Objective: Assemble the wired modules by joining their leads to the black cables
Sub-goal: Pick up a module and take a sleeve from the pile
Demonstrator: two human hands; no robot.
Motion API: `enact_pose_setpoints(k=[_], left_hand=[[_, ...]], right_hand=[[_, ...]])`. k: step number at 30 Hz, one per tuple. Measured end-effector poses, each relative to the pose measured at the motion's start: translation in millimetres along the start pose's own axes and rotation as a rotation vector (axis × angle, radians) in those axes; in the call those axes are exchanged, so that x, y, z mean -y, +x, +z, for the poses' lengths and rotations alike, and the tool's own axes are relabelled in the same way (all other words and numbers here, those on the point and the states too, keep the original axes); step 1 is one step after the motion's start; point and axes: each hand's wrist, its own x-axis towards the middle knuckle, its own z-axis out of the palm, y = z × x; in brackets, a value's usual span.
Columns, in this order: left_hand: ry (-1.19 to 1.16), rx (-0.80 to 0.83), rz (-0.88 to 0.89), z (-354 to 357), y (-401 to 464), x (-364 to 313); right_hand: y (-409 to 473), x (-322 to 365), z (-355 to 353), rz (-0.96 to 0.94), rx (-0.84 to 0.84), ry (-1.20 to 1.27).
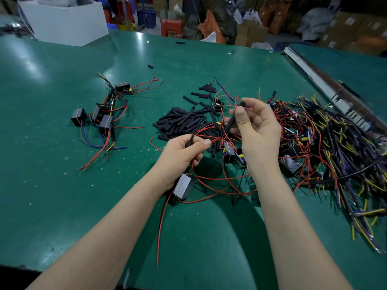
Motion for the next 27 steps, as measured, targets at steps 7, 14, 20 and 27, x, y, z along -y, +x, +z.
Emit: enact_pose_setpoints(k=[7,14,20,27], left_hand=[[-0.009,0.0,-0.004,0,-1,-1],[-0.062,-0.048,0.008,1,0,-1],[-0.006,-0.067,0.0,1,-2,-3],[0.063,0.113,-0.063,-5,-6,-7]], right_hand=[[-3,-1,3,-0.037,0.068,-0.11],[-6,-3,10,0.087,0.077,0.038],[-13,-8,23,0.2,0.053,0.118],[-6,-6,13,0.307,-0.085,0.265]])
